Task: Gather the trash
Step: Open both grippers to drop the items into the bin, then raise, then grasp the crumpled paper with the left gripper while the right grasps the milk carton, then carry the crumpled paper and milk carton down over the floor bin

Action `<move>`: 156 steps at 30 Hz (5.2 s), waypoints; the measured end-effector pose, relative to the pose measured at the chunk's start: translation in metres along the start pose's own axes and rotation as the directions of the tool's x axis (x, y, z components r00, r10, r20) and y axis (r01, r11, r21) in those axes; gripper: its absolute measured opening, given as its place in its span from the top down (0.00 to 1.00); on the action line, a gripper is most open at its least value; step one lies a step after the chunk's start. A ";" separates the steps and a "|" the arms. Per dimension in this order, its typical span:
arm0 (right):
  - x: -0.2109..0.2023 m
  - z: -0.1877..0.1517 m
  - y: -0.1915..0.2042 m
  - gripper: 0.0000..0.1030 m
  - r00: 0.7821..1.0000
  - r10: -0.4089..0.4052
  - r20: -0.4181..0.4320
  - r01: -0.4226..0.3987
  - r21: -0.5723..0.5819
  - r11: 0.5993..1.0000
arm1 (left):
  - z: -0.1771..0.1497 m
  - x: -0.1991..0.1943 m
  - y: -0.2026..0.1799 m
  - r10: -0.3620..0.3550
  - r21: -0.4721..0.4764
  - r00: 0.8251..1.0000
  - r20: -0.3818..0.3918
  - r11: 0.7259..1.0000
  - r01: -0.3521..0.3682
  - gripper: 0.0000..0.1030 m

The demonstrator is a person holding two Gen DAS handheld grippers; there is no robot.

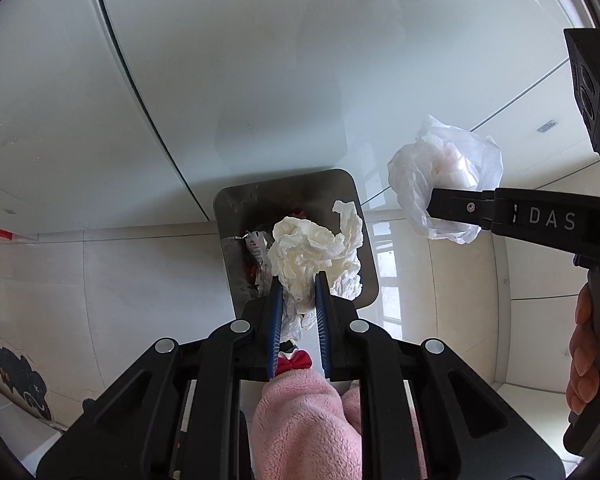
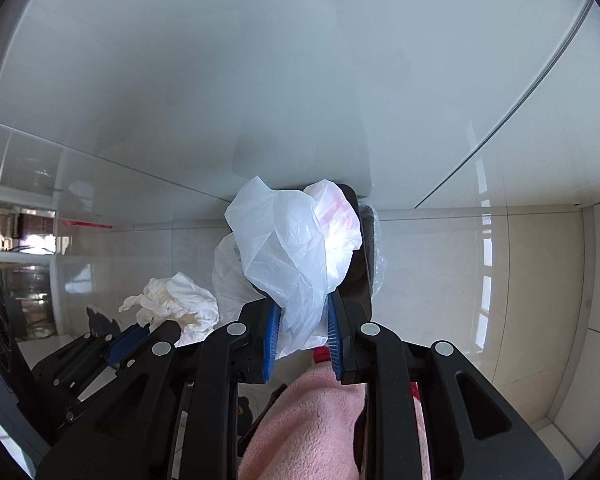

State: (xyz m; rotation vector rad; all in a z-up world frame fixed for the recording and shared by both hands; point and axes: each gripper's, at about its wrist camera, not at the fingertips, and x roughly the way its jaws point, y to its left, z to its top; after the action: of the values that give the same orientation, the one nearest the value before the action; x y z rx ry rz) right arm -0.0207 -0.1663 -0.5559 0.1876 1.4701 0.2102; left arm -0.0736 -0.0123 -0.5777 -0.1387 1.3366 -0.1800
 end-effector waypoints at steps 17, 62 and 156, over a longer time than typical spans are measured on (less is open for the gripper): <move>0.017 0.011 0.009 0.47 0.999 -0.032 0.016 0.031 0.040 0.999 | 0.021 0.012 0.006 -0.005 -0.005 1.000 -0.012 1.000 0.005 0.50; -0.316 0.111 0.039 0.04 0.871 -0.047 0.489 0.039 0.027 0.999 | 0.185 -0.300 -0.025 0.024 0.068 0.889 0.457 0.996 -0.062 0.08; -0.227 -0.054 0.044 0.45 0.927 -0.003 0.375 0.020 -0.040 0.999 | 0.001 -0.207 -0.036 -0.068 0.119 0.966 0.251 0.992 0.039 0.49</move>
State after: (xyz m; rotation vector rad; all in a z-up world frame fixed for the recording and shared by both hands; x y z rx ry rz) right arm -0.0954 -0.1818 -0.3310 0.1733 1.0844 0.1844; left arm -0.1198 -0.0046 -0.3732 -0.0987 1.0640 -0.2746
